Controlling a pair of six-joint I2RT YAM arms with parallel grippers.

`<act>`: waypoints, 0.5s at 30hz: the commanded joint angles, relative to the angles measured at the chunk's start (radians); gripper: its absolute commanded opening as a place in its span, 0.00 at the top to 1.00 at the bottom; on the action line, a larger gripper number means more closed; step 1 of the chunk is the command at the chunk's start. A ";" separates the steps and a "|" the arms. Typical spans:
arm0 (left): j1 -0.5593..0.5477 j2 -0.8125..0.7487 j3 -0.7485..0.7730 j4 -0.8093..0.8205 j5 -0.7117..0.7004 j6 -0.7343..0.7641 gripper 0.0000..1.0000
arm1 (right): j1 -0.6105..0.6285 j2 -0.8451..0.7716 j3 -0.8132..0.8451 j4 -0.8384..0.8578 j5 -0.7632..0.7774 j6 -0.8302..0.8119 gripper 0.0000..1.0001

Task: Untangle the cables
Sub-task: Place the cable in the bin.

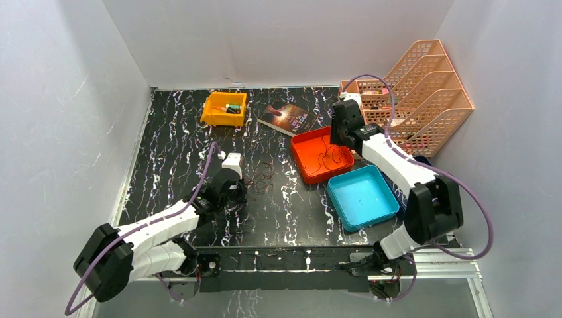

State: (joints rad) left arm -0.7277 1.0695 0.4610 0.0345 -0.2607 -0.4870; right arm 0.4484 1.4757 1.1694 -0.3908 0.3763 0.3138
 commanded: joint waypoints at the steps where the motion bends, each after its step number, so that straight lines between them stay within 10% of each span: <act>1: 0.005 -0.041 0.034 -0.023 0.010 0.013 1.00 | -0.030 0.104 0.076 -0.073 -0.002 0.029 0.52; 15: 0.006 -0.072 0.022 -0.034 0.006 0.007 1.00 | -0.032 0.248 0.097 -0.114 -0.079 0.055 0.51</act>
State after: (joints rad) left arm -0.7277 1.0256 0.4610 0.0166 -0.2565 -0.4835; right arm 0.4152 1.7077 1.2221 -0.5056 0.3489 0.3569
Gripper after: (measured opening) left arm 0.014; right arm 0.490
